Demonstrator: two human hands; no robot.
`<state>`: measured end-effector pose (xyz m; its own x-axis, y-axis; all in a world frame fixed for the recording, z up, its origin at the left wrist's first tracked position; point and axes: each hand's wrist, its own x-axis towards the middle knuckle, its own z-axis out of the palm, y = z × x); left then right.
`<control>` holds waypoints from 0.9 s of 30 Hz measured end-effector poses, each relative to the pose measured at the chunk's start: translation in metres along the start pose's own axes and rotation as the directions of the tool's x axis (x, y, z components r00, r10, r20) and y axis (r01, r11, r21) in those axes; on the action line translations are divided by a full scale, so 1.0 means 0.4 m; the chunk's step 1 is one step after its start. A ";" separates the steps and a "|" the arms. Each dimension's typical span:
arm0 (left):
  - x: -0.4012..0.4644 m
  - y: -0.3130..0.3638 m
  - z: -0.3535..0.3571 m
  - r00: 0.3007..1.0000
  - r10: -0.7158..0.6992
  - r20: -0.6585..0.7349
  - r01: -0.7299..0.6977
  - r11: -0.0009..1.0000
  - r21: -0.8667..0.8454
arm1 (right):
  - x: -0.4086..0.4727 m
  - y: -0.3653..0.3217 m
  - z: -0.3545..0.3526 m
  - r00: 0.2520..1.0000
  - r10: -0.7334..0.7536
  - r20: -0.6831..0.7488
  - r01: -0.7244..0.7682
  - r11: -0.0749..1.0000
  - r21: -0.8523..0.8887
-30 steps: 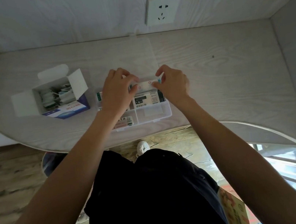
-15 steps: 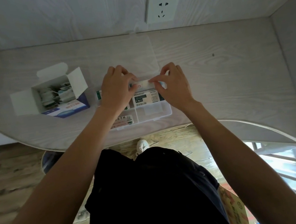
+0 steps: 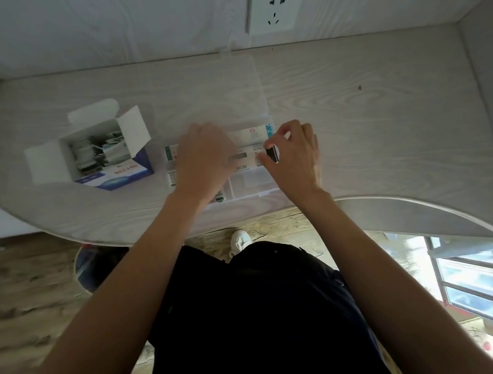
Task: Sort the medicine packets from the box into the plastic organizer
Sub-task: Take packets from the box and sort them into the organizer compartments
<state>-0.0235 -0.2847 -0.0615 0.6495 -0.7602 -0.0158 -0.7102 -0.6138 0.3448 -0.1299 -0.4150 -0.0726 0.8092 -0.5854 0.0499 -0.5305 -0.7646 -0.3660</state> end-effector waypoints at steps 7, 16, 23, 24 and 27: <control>-0.013 -0.010 0.013 0.996 -0.016 -0.083 0.013 0.999 -0.036 | 0.012 -0.016 -0.001 1.000 -0.017 -0.009 0.016 0.999 -0.049; -0.141 -0.037 -0.202 0.945 0.027 -0.326 -0.122 0.953 -0.276 | 0.023 -0.179 -0.105 0.981 -0.191 -0.026 0.174 0.821 0.543; -0.216 -0.287 -0.263 0.905 -0.348 -0.247 0.325 0.937 -0.129 | 0.118 -0.444 -0.049 0.786 -0.612 0.090 0.573 0.775 0.267; -0.210 -0.308 -0.256 0.912 -0.364 -0.191 0.345 0.930 -0.126 | 0.134 -0.470 -0.034 0.741 -0.645 0.188 0.634 0.764 0.122; -0.189 -0.340 -0.240 0.910 -0.410 -0.054 0.397 0.903 -0.165 | 0.166 -0.527 -0.003 0.698 -0.611 0.374 0.692 0.710 -0.133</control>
<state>0.0500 -0.1235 -0.0172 0.8973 -0.4289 -0.1048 -0.3387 -0.8209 0.4597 0.0352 -0.2931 0.0091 0.9832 0.1592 -0.0890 0.1500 -0.9834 -0.1018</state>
